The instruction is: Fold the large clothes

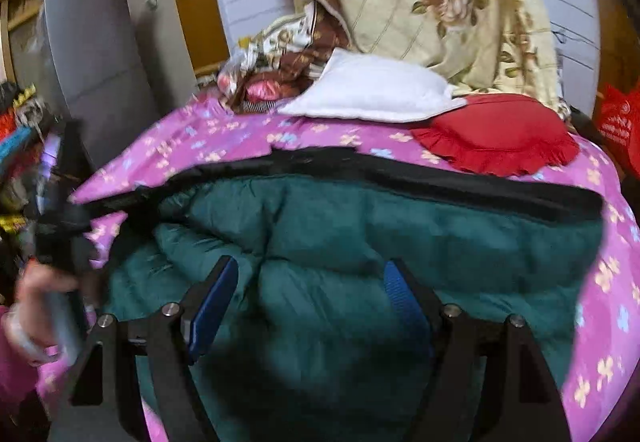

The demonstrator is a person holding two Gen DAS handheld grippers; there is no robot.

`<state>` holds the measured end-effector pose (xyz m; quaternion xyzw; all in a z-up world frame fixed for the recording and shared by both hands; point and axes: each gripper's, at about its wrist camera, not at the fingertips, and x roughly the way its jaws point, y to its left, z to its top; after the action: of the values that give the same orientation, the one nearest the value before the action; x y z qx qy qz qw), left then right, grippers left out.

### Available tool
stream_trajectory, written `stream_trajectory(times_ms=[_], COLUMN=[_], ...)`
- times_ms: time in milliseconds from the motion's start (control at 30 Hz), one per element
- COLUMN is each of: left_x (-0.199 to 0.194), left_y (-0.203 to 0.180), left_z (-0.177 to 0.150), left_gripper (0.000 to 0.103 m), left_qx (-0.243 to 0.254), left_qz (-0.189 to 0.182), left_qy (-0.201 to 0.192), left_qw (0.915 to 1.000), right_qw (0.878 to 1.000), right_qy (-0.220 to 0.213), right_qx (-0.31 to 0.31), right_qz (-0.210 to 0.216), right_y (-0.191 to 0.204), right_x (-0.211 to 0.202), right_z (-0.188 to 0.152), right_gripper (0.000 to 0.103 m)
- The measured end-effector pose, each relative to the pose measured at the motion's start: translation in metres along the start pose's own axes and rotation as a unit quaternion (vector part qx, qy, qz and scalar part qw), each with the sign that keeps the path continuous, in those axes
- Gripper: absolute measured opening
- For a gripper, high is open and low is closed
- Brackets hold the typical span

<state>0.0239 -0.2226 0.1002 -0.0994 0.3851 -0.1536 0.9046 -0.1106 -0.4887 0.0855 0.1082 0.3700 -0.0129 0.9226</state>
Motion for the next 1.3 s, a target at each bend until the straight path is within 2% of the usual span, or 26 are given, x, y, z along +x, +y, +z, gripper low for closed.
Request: stream_trajectory(times_ms=[100,133,200,400,500,567,667,800,900,1000,1167,1300], left_x=[-0.028,-0.036,-0.046,-0.035,-0.026,-0.014,0.001,0.019,0.024,0.028,0.036,0.039], left_y=[0.014,0.017,0.022,0.007,-0.002,-0.008,-0.009,-0.002,0.002,0.001,0.003,0.005], left_z=[0.009,0.011,0.015,0.008,0.001,-0.003,-0.008,-0.016,-0.019,-0.02,-0.022,-0.023], left_gripper=[0.046,0.05,0.051,0.051,0.051,0.051,0.051,0.051,0.051,0.051,0.051,0.052], left_qx=[-0.03,-0.038,-0.045,-0.002,0.017,0.031,0.035,0.023,0.011,0.015,0.008,0.0], left_qz=[-0.03,-0.032,-0.033,-0.002,0.013,0.036,0.064,0.072,0.07,0.075,0.082,0.086], left_qy=[-0.041,-0.054,-0.064,-0.025,-0.017,-0.008,0.014,0.04,0.046,0.046,0.044,0.043], left_qw=[0.9983,0.9973,0.9964,0.9997,0.9996,0.9989,0.9972,0.9963,0.9964,0.996,0.9956,0.9954], right_qw=[0.999,0.998,0.997,0.995,0.997,0.997,0.997,0.991,0.988,0.987,0.988,0.988], right_qy=[0.033,0.045,0.05,0.065,0.048,0.029,0.005,-0.008,0.015,0.034,0.058,0.066], right_qx=[-0.005,0.004,0.017,0.039,0.049,0.051,0.047,0.042,0.057,0.08,0.069,0.067], right_qz=[-0.04,-0.047,-0.053,-0.06,-0.036,-0.039,-0.068,-0.124,-0.144,-0.136,-0.128,-0.119], right_y=[0.006,0.002,-0.005,-0.015,-0.016,-0.021,-0.036,-0.068,-0.093,-0.113,-0.121,-0.125], right_x=[0.032,0.044,0.058,0.072,0.047,0.024,-0.012,-0.035,-0.024,-0.001,0.042,0.06], right_z=[0.0,-0.002,-0.004,0.004,0.005,0.002,-0.006,-0.013,-0.014,-0.017,-0.014,-0.011], right_gripper=[0.079,0.079,0.079,0.079,0.079,0.079,0.079,0.08,0.08,0.08,0.081,0.081])
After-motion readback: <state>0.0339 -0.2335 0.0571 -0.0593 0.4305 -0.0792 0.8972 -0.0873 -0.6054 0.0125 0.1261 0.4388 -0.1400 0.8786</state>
